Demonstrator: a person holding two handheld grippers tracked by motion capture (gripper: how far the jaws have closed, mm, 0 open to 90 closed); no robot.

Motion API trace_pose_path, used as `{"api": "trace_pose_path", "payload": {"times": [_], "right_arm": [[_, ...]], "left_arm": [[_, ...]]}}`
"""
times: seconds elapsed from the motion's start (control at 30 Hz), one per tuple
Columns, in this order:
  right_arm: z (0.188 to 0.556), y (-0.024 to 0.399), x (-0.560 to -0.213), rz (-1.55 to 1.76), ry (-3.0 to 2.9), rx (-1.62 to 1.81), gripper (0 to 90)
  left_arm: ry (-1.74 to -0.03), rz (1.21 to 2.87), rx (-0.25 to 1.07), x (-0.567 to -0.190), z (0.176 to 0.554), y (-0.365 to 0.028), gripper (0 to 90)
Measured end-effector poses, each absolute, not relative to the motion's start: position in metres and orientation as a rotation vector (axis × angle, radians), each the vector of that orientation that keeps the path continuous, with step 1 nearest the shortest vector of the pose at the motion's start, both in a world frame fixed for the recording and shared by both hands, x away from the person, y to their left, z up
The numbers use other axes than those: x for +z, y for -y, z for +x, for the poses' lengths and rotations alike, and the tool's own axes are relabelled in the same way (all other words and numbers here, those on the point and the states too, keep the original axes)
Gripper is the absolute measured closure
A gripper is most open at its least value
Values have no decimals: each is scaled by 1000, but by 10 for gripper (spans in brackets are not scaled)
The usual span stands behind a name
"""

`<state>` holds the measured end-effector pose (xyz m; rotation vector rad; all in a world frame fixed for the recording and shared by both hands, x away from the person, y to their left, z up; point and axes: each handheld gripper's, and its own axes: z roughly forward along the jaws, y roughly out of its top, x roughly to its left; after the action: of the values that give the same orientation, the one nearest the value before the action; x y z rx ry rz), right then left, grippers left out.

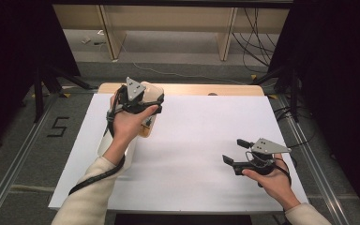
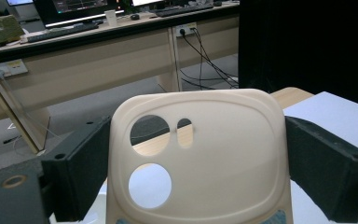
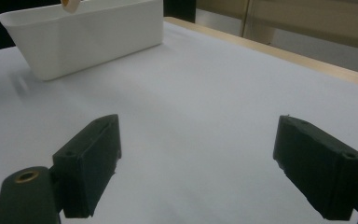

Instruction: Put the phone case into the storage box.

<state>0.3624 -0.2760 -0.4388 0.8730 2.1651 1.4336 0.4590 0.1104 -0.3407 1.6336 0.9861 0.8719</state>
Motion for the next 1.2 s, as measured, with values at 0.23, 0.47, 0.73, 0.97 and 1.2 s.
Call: {"api": "trace_pose_path", "payload": {"times": [0.23, 0.47, 0.73, 0.97, 1.2], "right_arm": [[362, 276, -439, 872, -2165, 1433, 159], [362, 276, -439, 872, -2166, 1434, 159], [362, 276, -439, 873, -2166, 1434, 159], [362, 276, -439, 872, -2167, 1434, 159], [362, 276, -439, 873, -2166, 1435, 159]], "left_arm": [[-1000, 1625, 877, -341, 460, -114, 110], [-1008, 1613, 885, -339, 461, -118, 110], [-1021, 1610, 891, -339, 462, -123, 110], [-1032, 1597, 898, -337, 463, -127, 110], [-1041, 1585, 905, -336, 464, -131, 110]]}}
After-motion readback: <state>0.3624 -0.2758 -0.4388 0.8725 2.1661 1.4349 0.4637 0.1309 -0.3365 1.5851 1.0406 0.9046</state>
